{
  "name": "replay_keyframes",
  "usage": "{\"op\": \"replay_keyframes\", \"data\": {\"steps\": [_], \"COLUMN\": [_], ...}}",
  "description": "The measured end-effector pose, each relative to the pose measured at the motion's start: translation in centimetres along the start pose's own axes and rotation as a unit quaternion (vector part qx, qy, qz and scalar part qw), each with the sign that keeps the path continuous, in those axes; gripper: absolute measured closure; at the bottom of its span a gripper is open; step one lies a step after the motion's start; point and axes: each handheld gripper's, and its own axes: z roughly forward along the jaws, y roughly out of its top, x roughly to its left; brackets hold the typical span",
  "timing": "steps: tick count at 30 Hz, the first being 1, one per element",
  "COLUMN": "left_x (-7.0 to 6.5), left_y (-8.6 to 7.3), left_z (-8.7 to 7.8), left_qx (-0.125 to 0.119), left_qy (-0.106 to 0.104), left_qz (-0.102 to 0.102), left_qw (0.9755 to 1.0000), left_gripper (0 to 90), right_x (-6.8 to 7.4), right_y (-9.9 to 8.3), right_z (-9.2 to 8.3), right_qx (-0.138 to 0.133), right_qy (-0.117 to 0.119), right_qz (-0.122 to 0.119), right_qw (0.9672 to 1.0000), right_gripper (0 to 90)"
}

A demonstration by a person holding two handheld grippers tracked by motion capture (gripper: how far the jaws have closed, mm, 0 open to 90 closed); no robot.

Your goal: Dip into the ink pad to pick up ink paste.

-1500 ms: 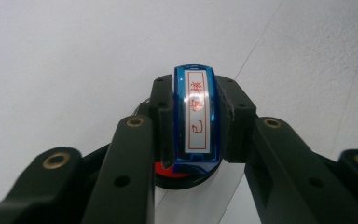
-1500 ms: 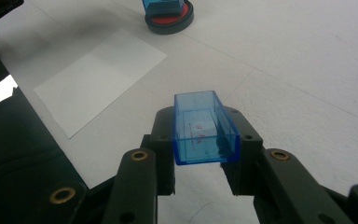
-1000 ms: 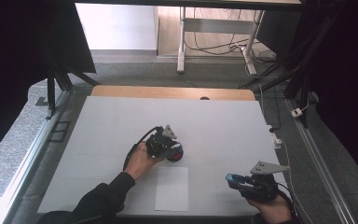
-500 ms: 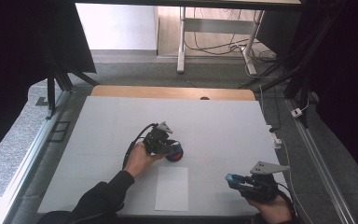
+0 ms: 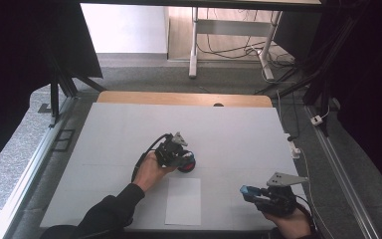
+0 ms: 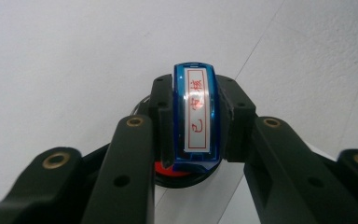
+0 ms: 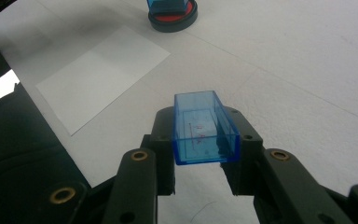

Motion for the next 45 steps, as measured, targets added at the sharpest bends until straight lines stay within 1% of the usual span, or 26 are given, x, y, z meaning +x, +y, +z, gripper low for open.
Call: {"op": "replay_keyframes", "data": {"steps": [3, 7, 12, 14, 20, 28, 32, 37, 45], "left_x": [0.3, 0.4, 0.3, 0.3, 0.2, 0.2, 0.2, -0.1, -0.8], "left_y": [-0.2, -0.2, -0.2, -0.3, 0.0, -0.2, -0.4, -0.4, -0.6], "left_z": [0.0, 0.0, -0.1, -0.2, -1.1, -2.3, -3.0, -3.8, -5.0], "left_qx": [-0.007, -0.012, -0.015, -0.022, -0.034, -0.042, -0.05, -0.055, -0.065], "left_qy": [-0.009, -0.007, -0.007, 0.0, 0.0, -0.01, -0.016, -0.018, -0.032], "left_qz": [-0.007, 0.009, 0.011, 0.013, 0.015, 0.01, 0.008, 0.013, 0.015], "left_qw": [0.9999, 0.9999, 0.9998, 0.9997, 0.9993, 0.999, 0.9986, 0.9982, 0.9973], "left_gripper": [70.5, 70.3, 70.3, 70.3, 70.3, 70.2, 70.2, 70.2, 70.2], "right_x": [0.0, -0.1, 0.0, 0.0, 0.0, -0.1, 0.0, 0.0, 0.0], "right_y": [0.0, 0.0, 0.0, 0.0, 0.0, 0.0, 0.0, 0.0, 0.0], "right_z": [0.0, 0.0, 0.0, 0.0, -0.1, 0.0, 0.0, -0.1, -0.1], "right_qx": [0.0, -0.002, -0.002, -0.002, -0.003, -0.003, -0.003, -0.003, -0.004], "right_qy": [0.001, 0.004, 0.003, 0.003, 0.004, 0.006, 0.005, 0.004, 0.004], "right_qz": [-0.001, 0.001, 0.0, 0.0, 0.0, 0.001, 0.0, 0.0, -0.001], "right_qw": [1.0, 1.0, 1.0, 1.0, 1.0, 1.0, 1.0, 1.0, 1.0], "right_gripper": [68.0, 68.0, 68.0, 68.0, 68.0, 68.0, 67.9, 68.0, 67.9]}}
